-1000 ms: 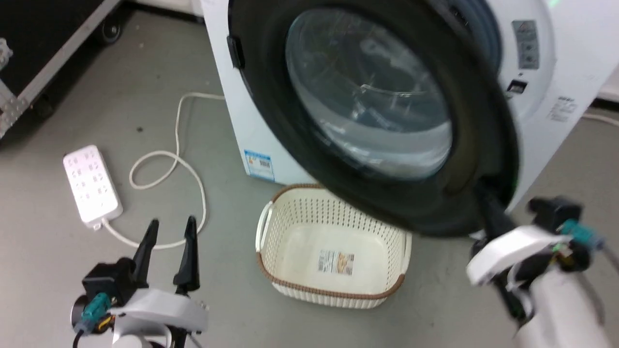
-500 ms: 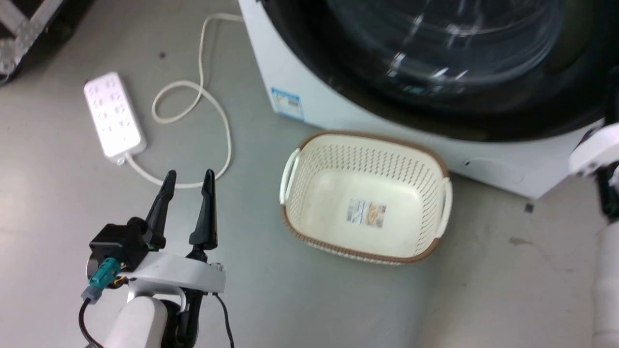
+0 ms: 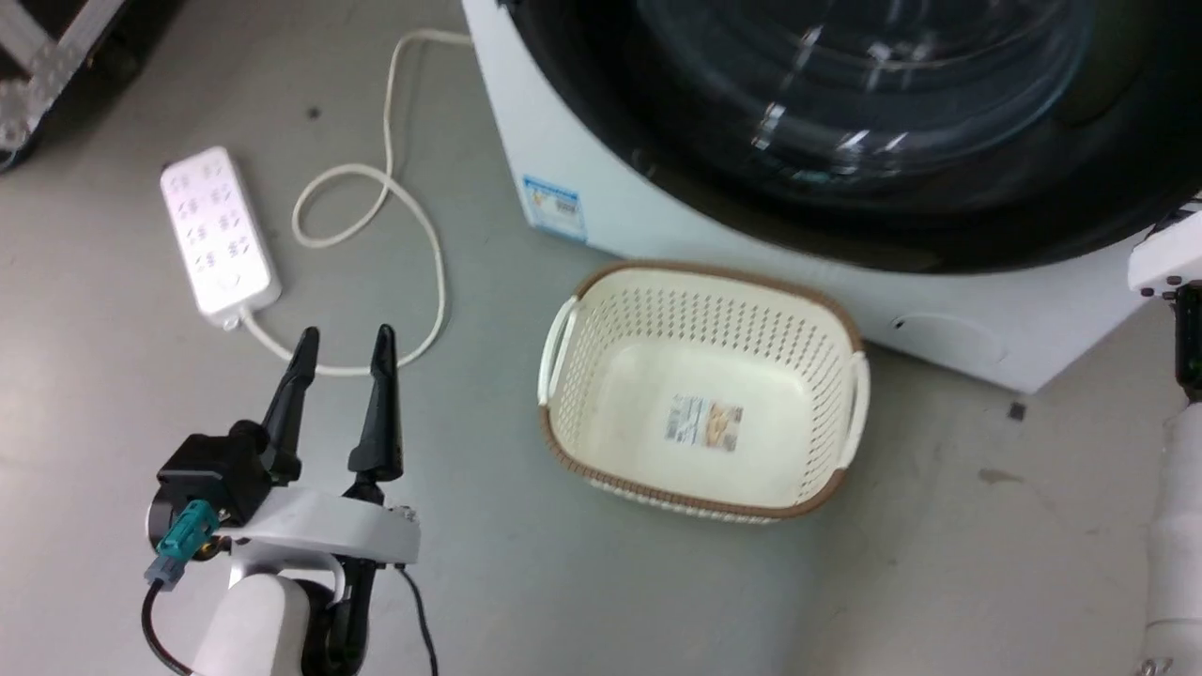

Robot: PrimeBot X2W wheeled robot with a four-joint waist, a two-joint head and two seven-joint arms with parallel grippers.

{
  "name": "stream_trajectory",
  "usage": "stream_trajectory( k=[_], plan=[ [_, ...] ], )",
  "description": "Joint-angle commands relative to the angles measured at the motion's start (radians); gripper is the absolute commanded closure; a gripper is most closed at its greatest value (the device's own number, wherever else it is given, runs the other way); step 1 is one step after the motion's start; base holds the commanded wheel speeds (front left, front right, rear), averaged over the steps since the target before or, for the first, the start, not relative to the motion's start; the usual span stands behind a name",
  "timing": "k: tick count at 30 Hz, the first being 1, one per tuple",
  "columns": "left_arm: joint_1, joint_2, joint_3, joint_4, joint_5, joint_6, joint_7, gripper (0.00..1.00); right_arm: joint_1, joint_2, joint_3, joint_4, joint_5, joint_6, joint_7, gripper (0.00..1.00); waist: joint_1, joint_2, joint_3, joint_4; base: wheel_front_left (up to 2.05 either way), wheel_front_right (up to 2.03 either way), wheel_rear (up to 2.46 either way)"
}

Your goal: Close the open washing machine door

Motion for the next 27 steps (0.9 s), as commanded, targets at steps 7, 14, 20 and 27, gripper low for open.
stream_trajectory(
  k=[7,14,20,27],
  plan=[
    [0.075,0.005,0.034,0.012,0.045,0.002,-0.005,0.0,0.247,0.035,0.114,-0.153,0.042,-0.001,-0.053,1.0,-0.0001,-0.0001,-0.19,-0.139,0.0,0.0,0.0],
    [0.135,0.021,0.022,0.019,0.074,0.014,-0.002,0.0,0.521,0.04,0.228,-0.309,0.106,-0.001,-0.06,1.0,-0.0001,-0.0001,-0.286,-0.213,0.0,0.0,0.0],
    [0.158,0.026,-0.006,0.008,0.083,0.014,0.025,0.0,0.73,0.04,0.284,-0.399,0.176,-0.001,-0.023,1.0,-0.0001,-0.0001,-0.309,-0.251,0.0,0.0,0.0],
    [0.166,0.023,-0.038,0.018,0.091,0.012,0.043,0.0,0.836,0.04,0.333,-0.434,0.188,-0.001,0.02,1.0,-0.0001,-0.0001,-0.314,-0.275,0.0,0.0,0.0]
  ],
)
